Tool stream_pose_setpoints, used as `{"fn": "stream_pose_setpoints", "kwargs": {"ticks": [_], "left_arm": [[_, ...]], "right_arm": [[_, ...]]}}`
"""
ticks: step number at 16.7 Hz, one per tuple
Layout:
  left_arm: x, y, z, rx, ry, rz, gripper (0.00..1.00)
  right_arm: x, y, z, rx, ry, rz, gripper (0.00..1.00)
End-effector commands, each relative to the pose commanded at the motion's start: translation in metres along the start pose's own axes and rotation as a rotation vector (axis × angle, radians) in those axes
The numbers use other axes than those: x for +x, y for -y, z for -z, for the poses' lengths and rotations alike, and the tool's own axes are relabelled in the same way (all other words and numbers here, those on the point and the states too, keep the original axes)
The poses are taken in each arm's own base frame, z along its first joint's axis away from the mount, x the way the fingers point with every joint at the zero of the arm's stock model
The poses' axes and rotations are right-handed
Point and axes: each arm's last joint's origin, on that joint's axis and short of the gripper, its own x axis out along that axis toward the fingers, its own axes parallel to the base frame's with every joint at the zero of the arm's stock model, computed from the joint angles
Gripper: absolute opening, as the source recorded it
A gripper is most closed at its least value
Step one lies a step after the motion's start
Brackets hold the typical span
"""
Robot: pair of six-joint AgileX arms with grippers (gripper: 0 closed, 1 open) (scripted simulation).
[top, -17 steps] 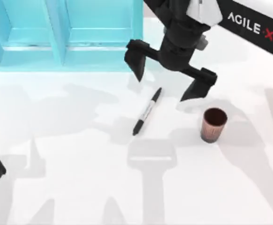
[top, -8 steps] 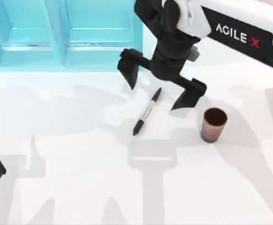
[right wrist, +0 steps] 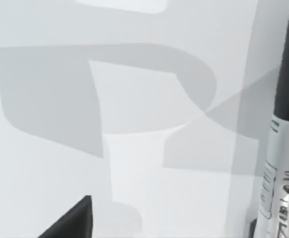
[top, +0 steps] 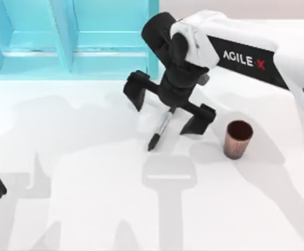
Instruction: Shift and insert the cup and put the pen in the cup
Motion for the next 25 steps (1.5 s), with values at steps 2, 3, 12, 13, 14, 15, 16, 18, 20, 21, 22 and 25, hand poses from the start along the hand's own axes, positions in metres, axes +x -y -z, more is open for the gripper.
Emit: {"fn": "stream_pose_setpoints", "kwargs": {"ticks": [2, 3, 12, 13, 14, 15, 16, 18, 20, 21, 22, 25], "left_arm": [[0.0000, 0.0000, 0.0000, 0.000, 0.000, 0.000, 1.00], [0.0000, 0.0000, 0.0000, 0.000, 0.000, 0.000, 1.00], [0.0000, 0.0000, 0.0000, 0.000, 0.000, 0.000, 1.00], [0.0000, 0.0000, 0.0000, 0.000, 0.000, 0.000, 1.00], [0.0000, 0.0000, 0.0000, 0.000, 0.000, 0.000, 1.00], [0.0000, 0.0000, 0.0000, 0.000, 0.000, 0.000, 1.00], [0.0000, 0.0000, 0.0000, 0.000, 0.000, 0.000, 1.00], [0.0000, 0.0000, 0.0000, 0.000, 0.000, 0.000, 1.00], [0.0000, 0.0000, 0.0000, 0.000, 0.000, 0.000, 1.00], [0.0000, 0.0000, 0.0000, 0.000, 0.000, 0.000, 1.00], [0.0000, 0.0000, 0.0000, 0.000, 0.000, 0.000, 1.00], [0.0000, 0.0000, 0.0000, 0.000, 0.000, 0.000, 1.00]], "right_arm": [[0.0032, 0.0007, 0.0007, 0.000, -0.002, 0.004, 1.00], [0.0032, 0.0007, 0.0007, 0.000, -0.002, 0.004, 1.00], [0.0032, 0.0007, 0.0007, 0.000, -0.002, 0.004, 0.40], [0.0032, 0.0007, 0.0007, 0.000, -0.002, 0.004, 0.32], [0.0032, 0.0007, 0.0007, 0.000, -0.002, 0.004, 0.25], [0.0032, 0.0007, 0.0007, 0.000, -0.002, 0.004, 0.17], [0.0032, 0.0007, 0.0007, 0.000, -0.002, 0.004, 0.10], [0.0032, 0.0007, 0.0007, 0.000, -0.002, 0.004, 0.00], [0.0032, 0.0007, 0.0007, 0.000, -0.002, 0.004, 0.00], [0.0032, 0.0007, 0.0007, 0.000, -0.002, 0.004, 0.00], [0.0032, 0.0007, 0.0007, 0.000, -0.002, 0.004, 0.00], [0.0032, 0.0007, 0.0007, 0.000, -0.002, 0.004, 0.00]]}}
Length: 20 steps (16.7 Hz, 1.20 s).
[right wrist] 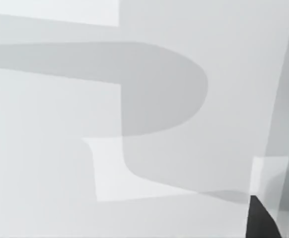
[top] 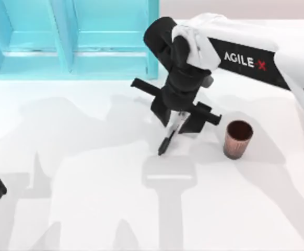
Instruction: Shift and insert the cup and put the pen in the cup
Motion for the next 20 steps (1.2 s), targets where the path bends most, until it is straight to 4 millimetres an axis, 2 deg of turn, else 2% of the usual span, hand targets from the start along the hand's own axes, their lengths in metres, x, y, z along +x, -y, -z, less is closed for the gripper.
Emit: {"fn": "stream_pose_setpoints", "kwargs": {"ticks": [1, 4, 7, 10, 13, 16, 20], "left_arm": [[0.000, 0.000, 0.000, 0.000, 0.000, 0.000, 1.00], [0.000, 0.000, 0.000, 0.000, 0.000, 0.000, 1.00], [0.000, 0.000, 0.000, 0.000, 0.000, 0.000, 1.00], [0.000, 0.000, 0.000, 0.000, 0.000, 0.000, 1.00], [0.000, 0.000, 0.000, 0.000, 0.000, 0.000, 1.00], [0.000, 0.000, 0.000, 0.000, 0.000, 0.000, 1.00], [0.000, 0.000, 0.000, 0.000, 0.000, 0.000, 1.00]], "right_arm": [[-0.035, 0.004, -0.002, -0.026, 0.035, 0.018, 0.00], [-0.044, 0.005, 0.007, -0.018, 0.032, 0.023, 0.00], [-0.076, 0.008, 0.028, -0.015, 0.038, 0.020, 0.00], [-0.098, 0.013, 0.048, -0.017, 0.037, 0.029, 0.00], [-0.132, 0.022, 0.072, -0.018, 0.045, 0.009, 0.00], [-0.141, 0.026, 0.089, -0.026, 0.035, 0.018, 0.00], [-0.141, 0.026, 0.087, -0.021, 0.036, 0.015, 0.00]]}}
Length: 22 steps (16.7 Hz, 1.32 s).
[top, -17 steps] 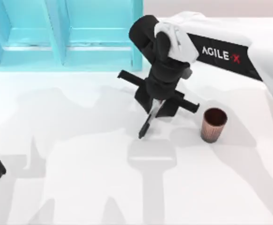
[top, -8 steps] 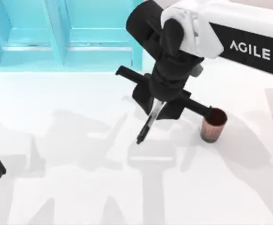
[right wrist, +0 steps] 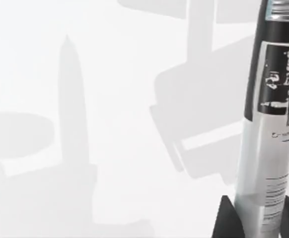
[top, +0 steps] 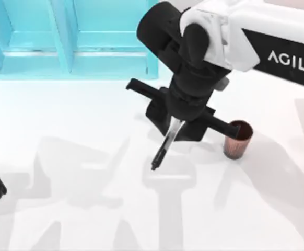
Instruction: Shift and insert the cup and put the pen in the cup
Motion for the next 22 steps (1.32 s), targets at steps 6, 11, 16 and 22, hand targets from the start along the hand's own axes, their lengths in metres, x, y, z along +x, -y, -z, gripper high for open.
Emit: {"fn": "stream_pose_setpoints", "kwargs": {"ticks": [6, 11, 16, 22], "left_arm": [[0.000, 0.000, 0.000, 0.000, 0.000, 0.000, 1.00], [0.000, 0.000, 0.000, 0.000, 0.000, 0.000, 1.00], [0.000, 0.000, 0.000, 0.000, 0.000, 0.000, 1.00], [0.000, 0.000, 0.000, 0.000, 0.000, 0.000, 1.00]], "right_arm": [[0.019, -0.003, 0.005, -0.147, 0.185, -0.046, 0.00], [0.048, -0.005, 0.018, -0.354, 0.544, -0.127, 0.00], [0.063, 0.014, 0.042, -0.493, 0.961, -0.146, 0.00], [0.042, 0.061, 0.075, -0.485, 1.347, -0.056, 0.00]]}}
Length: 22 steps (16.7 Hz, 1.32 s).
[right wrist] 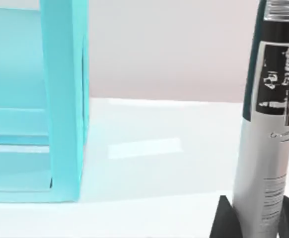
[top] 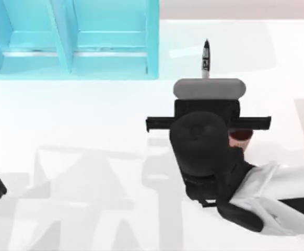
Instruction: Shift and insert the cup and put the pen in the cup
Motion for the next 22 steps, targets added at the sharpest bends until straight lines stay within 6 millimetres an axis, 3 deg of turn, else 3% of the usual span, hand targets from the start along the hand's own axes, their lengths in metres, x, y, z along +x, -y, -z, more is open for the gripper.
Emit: {"fn": "stream_pose_setpoints", "kwargs": {"ticks": [5, 9, 15, 22], "left_arm": [[0.000, 0.000, 0.000, 0.000, 0.000, 0.000, 1.00], [0.000, 0.000, 0.000, 0.000, 0.000, 0.000, 1.00], [0.000, 0.000, 0.000, 0.000, 0.000, 0.000, 1.00], [0.000, 0.000, 0.000, 0.000, 0.000, 0.000, 1.00]], "right_arm": [[-0.036, 0.031, -0.018, 0.020, 0.129, 0.131, 0.00], [-0.049, 0.044, -0.030, 0.077, 0.171, 0.177, 0.00], [-0.047, 0.045, -0.031, 0.079, 0.172, 0.182, 0.00], [-0.016, 0.049, -0.022, 0.080, 0.173, 0.180, 0.00]]}}
